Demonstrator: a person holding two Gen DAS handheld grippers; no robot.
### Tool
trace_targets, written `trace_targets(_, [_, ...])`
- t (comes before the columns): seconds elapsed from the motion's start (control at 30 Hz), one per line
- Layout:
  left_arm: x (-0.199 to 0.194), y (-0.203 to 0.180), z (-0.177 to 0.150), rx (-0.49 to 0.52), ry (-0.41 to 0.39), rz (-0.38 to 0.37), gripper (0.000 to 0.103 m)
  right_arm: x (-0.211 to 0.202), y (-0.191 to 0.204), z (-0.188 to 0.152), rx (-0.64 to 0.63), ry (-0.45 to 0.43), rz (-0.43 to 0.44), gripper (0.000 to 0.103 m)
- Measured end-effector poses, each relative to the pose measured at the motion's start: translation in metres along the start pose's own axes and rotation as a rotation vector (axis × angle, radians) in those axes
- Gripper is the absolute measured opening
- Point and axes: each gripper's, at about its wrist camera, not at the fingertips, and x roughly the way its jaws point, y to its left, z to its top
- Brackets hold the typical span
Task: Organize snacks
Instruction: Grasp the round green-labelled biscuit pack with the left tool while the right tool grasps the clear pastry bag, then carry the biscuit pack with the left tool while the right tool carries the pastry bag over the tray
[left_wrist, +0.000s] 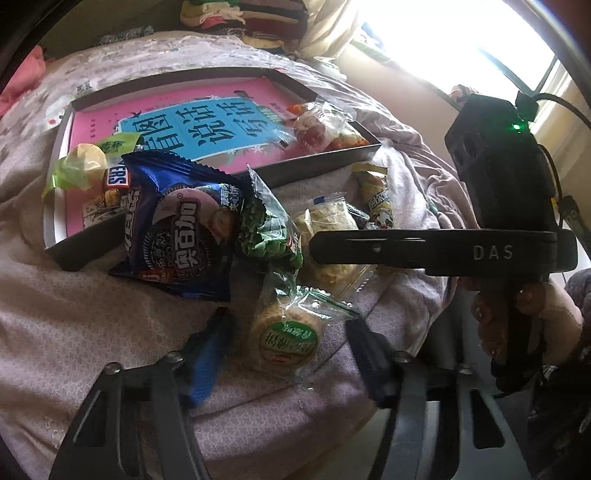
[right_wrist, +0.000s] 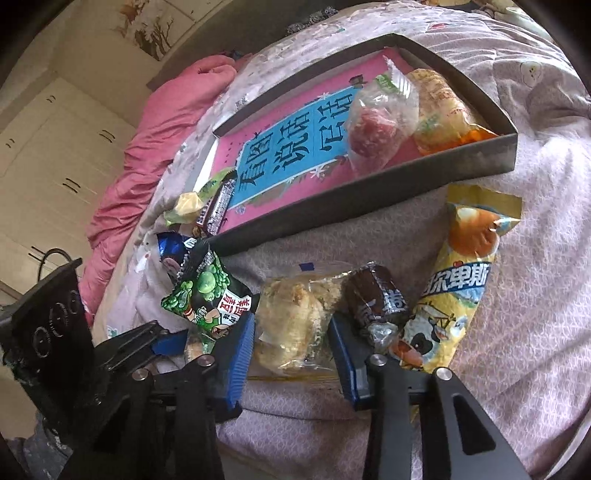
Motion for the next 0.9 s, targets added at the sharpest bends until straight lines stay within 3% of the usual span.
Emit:
trace_targets(0.2, [-0.002, -0.005, 0.000, 0.021, -0.004, -0.013, 0.038, -0.013, 0.000, -0.002, -0.019, -0.039, 0.022, 0.039])
trace_targets(0.3, [-0.005, -0.010, 0.000, 0.043, -0.006, -0.028, 0.034, -0.021, 0.001, -0.003, -0.025, -0.059, 0.026, 0.038])
trace_targets(0.6, [-0.019, -0.023, 0.002, 0.091, -0.036, -0.036, 0.034, -0.036, 0.004, -0.004, -0.070, -0.089, 0.001, 0.038])
trace_targets(0.9, [-0.045, -0.015, 0.005, 0.059, -0.114, -0.030, 0.034, -0.055, 0.012, -0.001, -0.114, -0.147, -0.026, 0.038])
